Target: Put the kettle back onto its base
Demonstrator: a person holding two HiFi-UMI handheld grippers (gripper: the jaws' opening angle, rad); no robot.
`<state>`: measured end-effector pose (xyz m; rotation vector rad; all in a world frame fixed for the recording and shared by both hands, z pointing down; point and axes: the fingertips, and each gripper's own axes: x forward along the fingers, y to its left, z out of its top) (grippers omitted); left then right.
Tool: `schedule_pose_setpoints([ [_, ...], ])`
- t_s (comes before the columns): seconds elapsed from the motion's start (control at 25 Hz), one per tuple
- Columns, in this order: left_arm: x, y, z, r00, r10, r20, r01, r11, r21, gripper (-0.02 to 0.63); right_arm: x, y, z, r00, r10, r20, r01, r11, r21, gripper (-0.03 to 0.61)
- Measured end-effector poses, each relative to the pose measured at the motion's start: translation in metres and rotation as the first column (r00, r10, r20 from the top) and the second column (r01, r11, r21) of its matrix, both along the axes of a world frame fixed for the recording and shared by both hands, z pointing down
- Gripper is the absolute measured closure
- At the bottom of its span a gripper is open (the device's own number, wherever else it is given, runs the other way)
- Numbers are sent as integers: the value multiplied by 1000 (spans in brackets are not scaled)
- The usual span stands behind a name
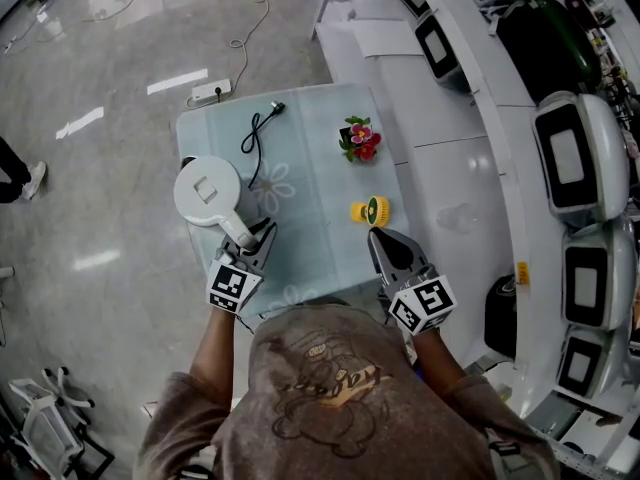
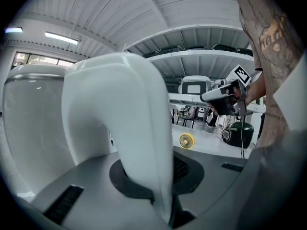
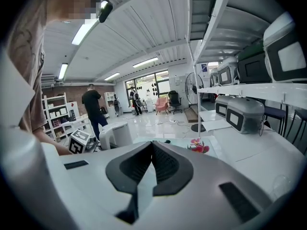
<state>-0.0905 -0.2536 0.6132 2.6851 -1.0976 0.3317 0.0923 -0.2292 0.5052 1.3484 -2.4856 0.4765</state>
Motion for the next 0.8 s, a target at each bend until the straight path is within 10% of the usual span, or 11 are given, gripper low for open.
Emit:
schedule_pose_setpoints([
  [0.8, 7, 26, 26, 993, -46, 106, 46, 999, 5, 543, 6, 27, 7, 1000, -28, 2, 28, 999, -18, 577],
])
